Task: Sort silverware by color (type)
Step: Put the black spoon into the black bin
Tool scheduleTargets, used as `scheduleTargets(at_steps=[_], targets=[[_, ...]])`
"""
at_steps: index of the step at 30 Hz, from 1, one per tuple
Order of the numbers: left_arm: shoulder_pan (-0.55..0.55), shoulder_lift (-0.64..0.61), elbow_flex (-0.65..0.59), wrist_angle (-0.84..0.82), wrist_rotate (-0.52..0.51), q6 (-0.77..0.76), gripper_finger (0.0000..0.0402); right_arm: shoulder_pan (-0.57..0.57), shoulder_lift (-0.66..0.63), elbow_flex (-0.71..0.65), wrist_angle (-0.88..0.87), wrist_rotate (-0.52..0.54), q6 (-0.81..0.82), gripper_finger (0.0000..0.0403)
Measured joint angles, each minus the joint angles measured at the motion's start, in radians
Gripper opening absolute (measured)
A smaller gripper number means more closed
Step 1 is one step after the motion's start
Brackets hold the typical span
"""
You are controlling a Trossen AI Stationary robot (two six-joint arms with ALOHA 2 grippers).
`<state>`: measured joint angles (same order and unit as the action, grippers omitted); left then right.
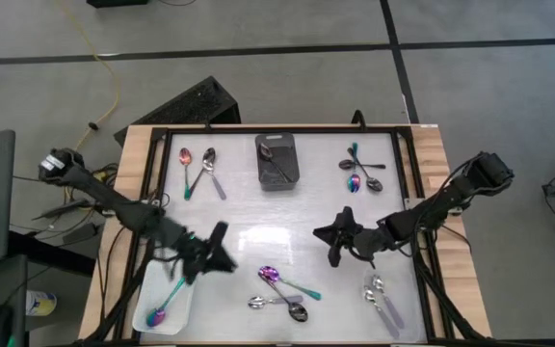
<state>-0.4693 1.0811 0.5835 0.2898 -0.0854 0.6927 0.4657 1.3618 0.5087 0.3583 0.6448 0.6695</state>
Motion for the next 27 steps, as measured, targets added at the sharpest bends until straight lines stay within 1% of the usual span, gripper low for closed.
scheduleTargets(at_steps=[3, 6, 8, 12, 14, 17, 20, 22, 23, 24, 25, 27], targets=[[0.111, 0.061, 0.000, 0.092, -0.005, -0.064, 0.0063, 0.012, 0.000, 0.000, 0.001, -0.057, -0.025, 0.0066], [0.200, 0.124, 0.000, 0.143, -0.050, -0.156, 0.0063, 0.010, 0.000, 0.000, -0.004, -0.121, -0.034, 0.0066], [0.247, 0.164, 0.000, 0.157, -0.119, -0.230, 0.0063, 0.004, 0.000, 0.000, -0.005, -0.172, -0.066, 0.0066], [0.312, 0.237, 0.000, 0.150, -0.309, -0.409, 0.0063, -0.005, 0.000, 0.000, -0.015, -0.255, -0.151, 0.0066], [0.328, 0.266, 0.000, 0.149, -0.380, -0.521, 0.0063, -0.012, -0.002, 0.000, -0.021, -0.264, -0.201, 0.0066], [0.337, 0.293, 0.000, 0.132, -0.480, -0.727, 0.0063, -0.029, -0.015, 0.000, -0.033, -0.265, -0.285, 0.0066], [0.352, 0.298, 0.018, 0.045, -0.615, -0.908, 0.0063, -0.052, -0.050, 0.000, -0.062, -0.264, -0.359, 0.0066], [0.371, 0.294, 0.040, -0.075, -0.718, -1.033, 0.0061, -0.068, -0.087, 0.000, -0.107, -0.264, -0.387, 0.0066], [0.385, 0.284, 0.051, -0.150, -0.751, -1.097, 0.0059, -0.076, -0.109, 0.000, -0.121, -0.265, -0.391, 0.0066], [0.403, 0.276, 0.065, -0.232, -0.774, -1.164, 0.0057, -0.083, -0.129, 0.000, -0.136, -0.264, -0.395, 0.0066], [0.428, 0.268, 0.081, -0.303, -0.775, -1.232, 0.0054, -0.091, -0.151, 0.000, -0.160, -0.264, -0.402, 0.0066], [0.488, 0.252, 0.107, -0.453, -0.726, -1.349, 0.0050, -0.103, -0.191, -0.001, -0.206, -0.264, -0.410, 0.0066]])
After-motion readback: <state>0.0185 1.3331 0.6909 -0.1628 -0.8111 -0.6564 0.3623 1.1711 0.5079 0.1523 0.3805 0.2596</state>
